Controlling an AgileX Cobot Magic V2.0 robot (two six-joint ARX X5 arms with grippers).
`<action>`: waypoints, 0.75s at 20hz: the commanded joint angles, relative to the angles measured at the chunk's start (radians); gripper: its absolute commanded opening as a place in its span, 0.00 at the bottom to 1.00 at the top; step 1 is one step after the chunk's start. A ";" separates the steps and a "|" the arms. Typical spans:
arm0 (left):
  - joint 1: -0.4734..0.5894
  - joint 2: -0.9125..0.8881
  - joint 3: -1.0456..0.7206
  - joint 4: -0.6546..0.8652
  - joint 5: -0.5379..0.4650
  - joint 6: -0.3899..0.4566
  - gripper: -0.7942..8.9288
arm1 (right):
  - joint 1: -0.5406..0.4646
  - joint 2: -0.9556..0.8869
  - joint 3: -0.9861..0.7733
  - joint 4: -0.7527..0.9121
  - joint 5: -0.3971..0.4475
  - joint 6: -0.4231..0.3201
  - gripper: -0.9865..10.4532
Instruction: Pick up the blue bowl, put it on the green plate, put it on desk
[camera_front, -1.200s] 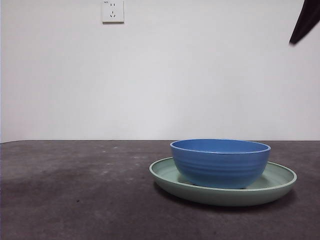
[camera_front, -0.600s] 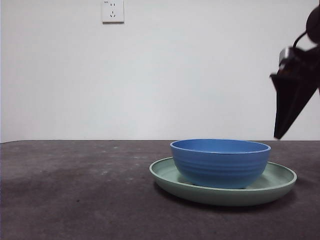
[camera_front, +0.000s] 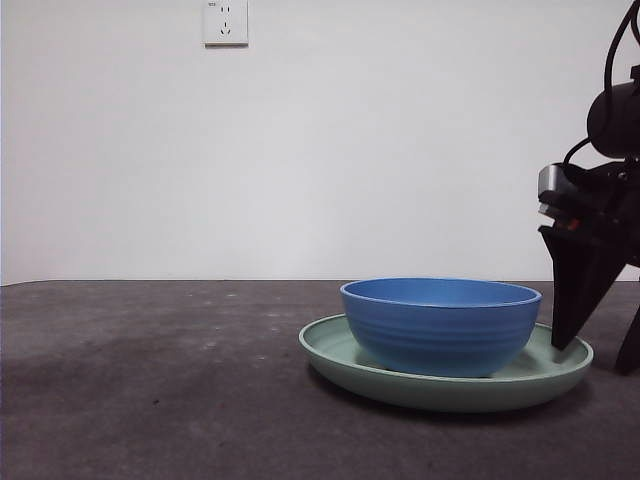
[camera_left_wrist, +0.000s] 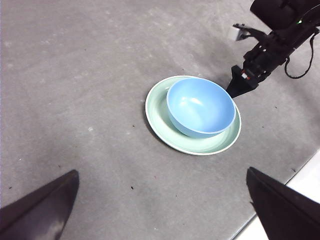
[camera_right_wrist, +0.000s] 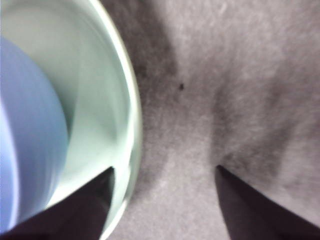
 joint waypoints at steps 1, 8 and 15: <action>-0.005 0.004 0.008 0.010 -0.002 -0.003 0.66 | 0.020 0.036 0.014 0.011 -0.011 -0.019 0.31; -0.005 0.004 0.008 0.010 -0.002 -0.003 0.66 | 0.068 0.048 0.014 0.042 -0.040 -0.011 0.09; -0.005 0.004 0.008 0.010 -0.002 -0.003 0.66 | 0.069 0.048 0.027 0.024 -0.005 0.022 0.09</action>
